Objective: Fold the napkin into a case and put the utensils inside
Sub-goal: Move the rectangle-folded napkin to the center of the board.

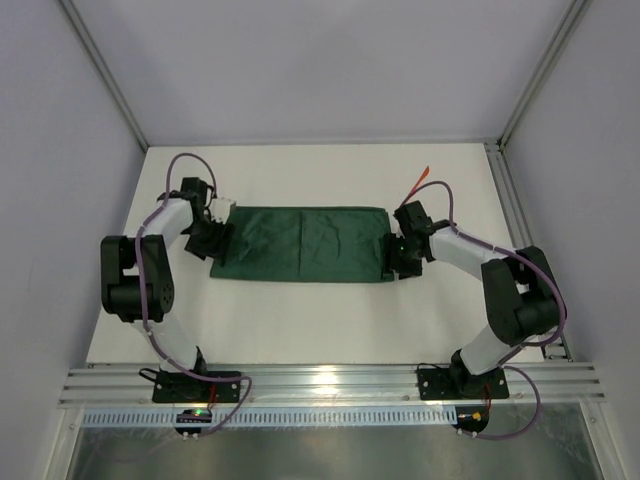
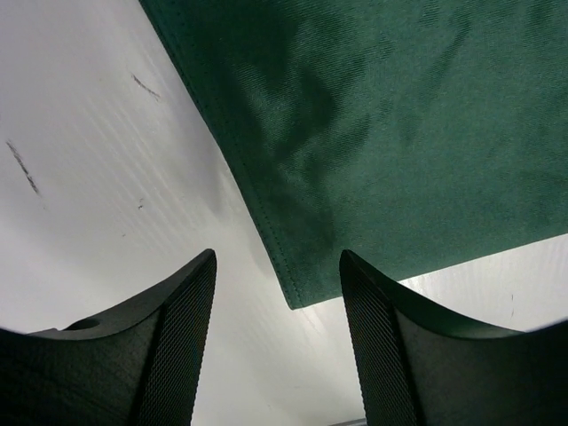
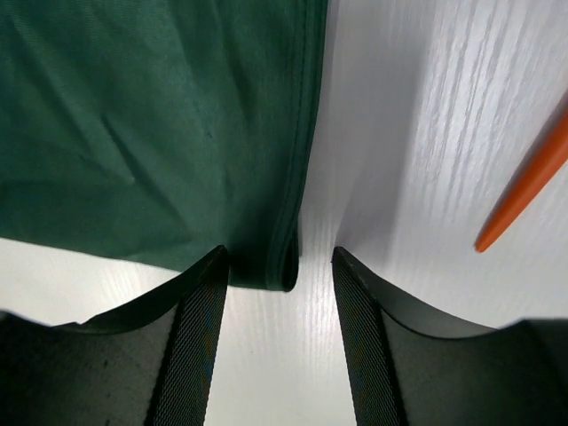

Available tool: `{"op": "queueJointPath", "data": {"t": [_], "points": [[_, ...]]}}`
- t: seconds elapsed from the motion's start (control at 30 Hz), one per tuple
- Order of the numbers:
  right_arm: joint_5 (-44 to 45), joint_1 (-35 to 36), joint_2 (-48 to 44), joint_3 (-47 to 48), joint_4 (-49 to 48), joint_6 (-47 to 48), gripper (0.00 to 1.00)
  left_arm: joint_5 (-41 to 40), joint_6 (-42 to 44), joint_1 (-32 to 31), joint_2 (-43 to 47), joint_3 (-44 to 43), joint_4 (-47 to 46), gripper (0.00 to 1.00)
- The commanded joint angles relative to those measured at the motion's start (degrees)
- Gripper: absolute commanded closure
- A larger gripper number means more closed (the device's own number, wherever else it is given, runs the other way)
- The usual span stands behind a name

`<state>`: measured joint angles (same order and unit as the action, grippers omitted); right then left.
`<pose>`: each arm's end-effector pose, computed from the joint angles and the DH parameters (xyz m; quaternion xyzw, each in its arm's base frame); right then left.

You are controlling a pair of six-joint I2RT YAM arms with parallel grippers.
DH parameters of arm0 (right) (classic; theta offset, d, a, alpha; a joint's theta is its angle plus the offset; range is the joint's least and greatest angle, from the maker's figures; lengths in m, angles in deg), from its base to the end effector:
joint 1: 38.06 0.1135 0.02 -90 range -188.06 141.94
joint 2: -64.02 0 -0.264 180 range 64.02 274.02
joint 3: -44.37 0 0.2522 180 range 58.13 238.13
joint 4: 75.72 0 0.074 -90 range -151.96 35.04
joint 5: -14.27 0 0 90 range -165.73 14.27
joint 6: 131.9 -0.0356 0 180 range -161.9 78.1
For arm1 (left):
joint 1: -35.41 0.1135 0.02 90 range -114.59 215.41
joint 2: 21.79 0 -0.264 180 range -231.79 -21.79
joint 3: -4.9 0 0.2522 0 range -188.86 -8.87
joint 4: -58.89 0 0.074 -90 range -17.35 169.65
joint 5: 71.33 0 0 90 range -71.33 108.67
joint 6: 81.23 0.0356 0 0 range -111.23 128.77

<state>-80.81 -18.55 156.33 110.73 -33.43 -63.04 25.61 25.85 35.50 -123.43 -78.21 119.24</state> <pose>0.2798 0.1025 0.1653 0.0056 0.9811 0.1063 0.1617 0.3335 -0.0038 0.1846 0.1526 0.9817 -0.0451 0.1046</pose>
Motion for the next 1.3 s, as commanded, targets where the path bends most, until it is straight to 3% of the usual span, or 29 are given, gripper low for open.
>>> {"op": "queueJointPath", "data": {"t": [0.0,0.17,0.33,0.4,0.47,0.57,0.93,0.97,1.0,1.03,1.07,1.17,1.27], "points": [[-2.3,0.09,-3.37,-2.41,-4.18,-2.84,0.45,1.67,-1.08,1.57,0.22,0.43,-1.58,0.41],[-4.85,0.18,-3.28,-4.87,-6.91,-3.64,0.51,2.55,-1.26,1.48,-1.45,1.83,-1.58,0.51],[-7.13,0.27,-3.45,-5.84,-8.23,-3.9,0.76,3.78,-0.3,1.48,-1.45,3.07,-1.16,0.76],[-7.66,0.18,-4.16,-6.19,-7.97,-3.9,0.82,3.61,0.41,1.57,-0.93,4.21,-0.8,0.92],[-7.49,0.27,-5.29,-6.63,-7.53,-3.82,0.89,3.17,1.37,1.57,-0.31,5.26,-0.88,1.0],[-7.4,0.53,-6.88,-7.95,-6.13,-3.82,0.96,2.82,3.04,1.66,1.36,7.46,-0.27,1.0],[-4.06,10.1,-24.36,-16.73,4.95,-11.19,0.96,1.58,10.6,1.75,15.15,16.78,10.7,0.99],[-4.41,10.98,-25.68,-17.87,6.0,-13.2,0.95,1.5,11.91,1.75,15.86,17.57,13.33,0.86],[-4.5,12.12,-26.82,-18.14,6.53,-13.83,0.82,1.5,12.53,1.75,16.65,17.66,14.57,0.75],[-4.93,12.05,-29.18,-18.41,6.97,-14.36,0.78,1.41,13.15,1.83,18.4,17.57,15.63,0.61],[-4.76,12.13,-30.34,-18.15,7.41,-14.62,0.75,0.97,13.59,2.01,19.46,16.7,16.42,0.56],[-1.61,11.0,-31.15,-13.6,8.29,-12.96,0.66,0.97,13.16,3.41,21.58,10.93,16.52,0.49],[-0.72,5.73,-25.1,-7.19,7.51,-7.08,0.61,2.2,9.56,4.3,18.87,5.02,13.63,0.55]]}}
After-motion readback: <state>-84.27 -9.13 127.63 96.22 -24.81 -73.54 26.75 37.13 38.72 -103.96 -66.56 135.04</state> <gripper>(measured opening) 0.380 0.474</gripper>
